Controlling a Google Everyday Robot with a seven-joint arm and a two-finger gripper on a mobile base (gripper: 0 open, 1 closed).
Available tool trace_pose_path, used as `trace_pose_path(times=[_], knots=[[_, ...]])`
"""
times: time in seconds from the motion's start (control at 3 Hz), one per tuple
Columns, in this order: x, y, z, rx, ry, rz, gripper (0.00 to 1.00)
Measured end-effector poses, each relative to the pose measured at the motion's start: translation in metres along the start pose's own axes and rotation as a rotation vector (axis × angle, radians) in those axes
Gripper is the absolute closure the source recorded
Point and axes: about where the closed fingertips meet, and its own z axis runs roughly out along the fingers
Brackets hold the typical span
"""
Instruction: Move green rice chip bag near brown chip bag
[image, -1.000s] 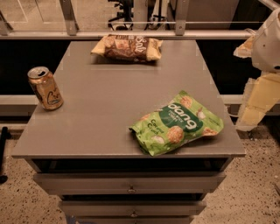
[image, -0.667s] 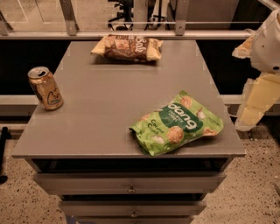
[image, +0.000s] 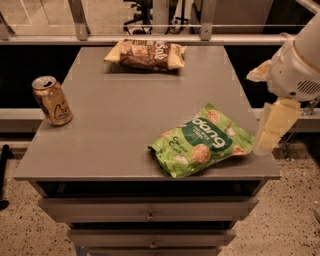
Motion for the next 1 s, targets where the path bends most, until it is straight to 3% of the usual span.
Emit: trace_pose_path(times=[0.33,1.0], knots=[[-0.009,0.003,0.036,-0.051,-0.067,0.005,0.00],[-0.029,0.015,0.079,-0.102,-0.195,0.059,0.00]])
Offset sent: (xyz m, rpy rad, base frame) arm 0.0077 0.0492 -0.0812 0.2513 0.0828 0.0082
